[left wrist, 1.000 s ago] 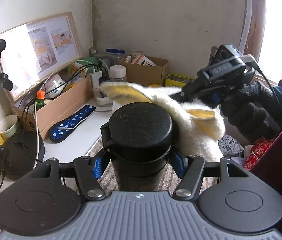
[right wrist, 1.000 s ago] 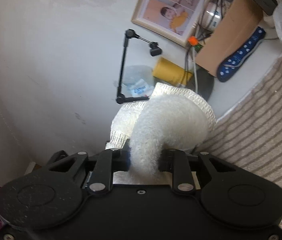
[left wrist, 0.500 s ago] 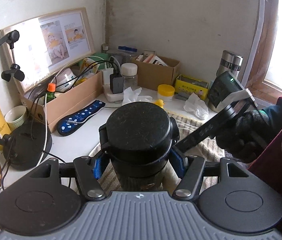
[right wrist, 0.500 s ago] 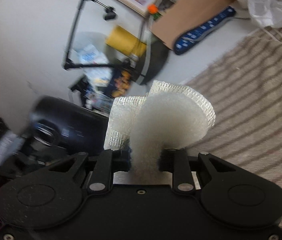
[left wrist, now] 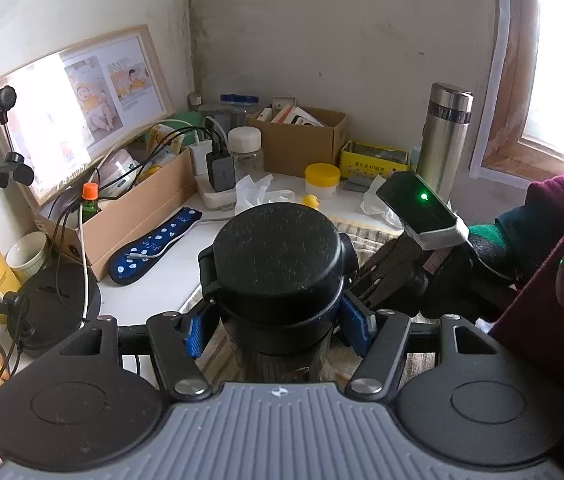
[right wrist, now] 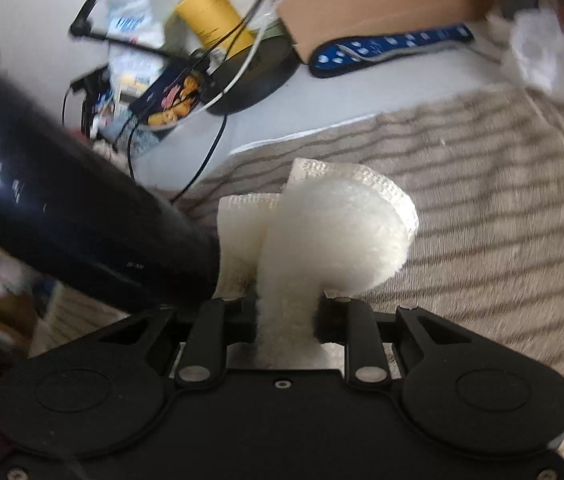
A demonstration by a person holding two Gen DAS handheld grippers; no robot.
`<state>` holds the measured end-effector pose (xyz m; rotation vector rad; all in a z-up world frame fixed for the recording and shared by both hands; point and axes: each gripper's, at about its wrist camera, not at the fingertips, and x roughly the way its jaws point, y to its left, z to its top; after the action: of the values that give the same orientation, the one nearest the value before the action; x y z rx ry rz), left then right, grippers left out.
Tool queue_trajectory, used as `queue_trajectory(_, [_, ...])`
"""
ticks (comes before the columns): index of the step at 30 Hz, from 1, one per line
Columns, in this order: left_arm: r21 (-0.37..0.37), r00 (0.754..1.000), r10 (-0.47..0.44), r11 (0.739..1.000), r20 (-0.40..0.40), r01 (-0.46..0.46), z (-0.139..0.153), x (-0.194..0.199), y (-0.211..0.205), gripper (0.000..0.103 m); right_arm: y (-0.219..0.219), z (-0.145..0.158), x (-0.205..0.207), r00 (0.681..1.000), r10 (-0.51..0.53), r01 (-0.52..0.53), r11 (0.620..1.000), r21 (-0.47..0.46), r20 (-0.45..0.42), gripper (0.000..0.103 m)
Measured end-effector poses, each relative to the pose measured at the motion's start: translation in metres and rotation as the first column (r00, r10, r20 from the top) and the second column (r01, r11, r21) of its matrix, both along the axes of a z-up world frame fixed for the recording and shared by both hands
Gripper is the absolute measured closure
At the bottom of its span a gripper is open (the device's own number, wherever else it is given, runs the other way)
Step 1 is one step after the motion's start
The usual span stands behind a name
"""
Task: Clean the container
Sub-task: 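Wipe the cloth along the bottle's side with the right gripper, then rub the cloth across the bottle lid with the right gripper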
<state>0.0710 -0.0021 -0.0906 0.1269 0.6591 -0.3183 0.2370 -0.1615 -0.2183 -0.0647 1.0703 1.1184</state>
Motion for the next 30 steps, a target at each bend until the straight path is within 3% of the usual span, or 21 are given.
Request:
queue_trajectory(2, [0.004, 1.0, -0.003, 1.0, -0.003, 0.003, 0.0, 0.0, 0.0, 0.039, 0.002, 0.003, 0.0, 1.0, 0.018, -0.018, 1.0, -0.006, 0.01, 0.081])
queue_trajectory(7, [0.004, 1.0, -0.005, 1.0, -0.01, 0.005, 0.001, -0.001, 0.002, 0.039, -0.023, 0.005, 0.013, 0.981, -0.06, 0.088, 0.985, 0.147, -0.183, 0.081])
queue_trajectory(9, [0.008, 1.0, -0.01, 1.0, -0.01, 0.01, 0.001, -0.003, 0.001, 0.039, -0.036, 0.006, 0.016, 0.96, -0.084, 0.144, 0.966, 0.214, -0.266, 0.081])
queue_trajectory(15, [0.013, 1.0, -0.015, 1.0, -0.016, 0.015, 0.002, -0.003, 0.002, 0.039, -0.059, 0.024, 0.009, 0.911, -0.095, 0.259, 0.889, 0.378, -0.401, 0.081])
queue_trajectory(21, [0.012, 1.0, -0.026, 1.0, -0.017, 0.026, 0.002, -0.006, 0.005, 0.039, -0.064, 0.052, 0.001, 0.899, -0.042, 0.286, 0.811, 0.511, -0.436, 0.081])
queue_trajectory(27, [0.03, 0.998, -0.055, 0.998, -0.008, 0.055, 0.002, -0.008, 0.003, 0.039, -0.068, 0.09, -0.005, 0.93, 0.006, 0.235, 0.76, 0.606, -0.367, 0.081])
queue_trajectory(30, [0.054, 0.997, -0.074, 0.996, 0.001, 0.074, 0.002, -0.008, -0.003, 0.039, -0.064, 0.106, -0.004, 0.947, 0.018, 0.19, 0.77, 0.609, -0.319, 0.081])
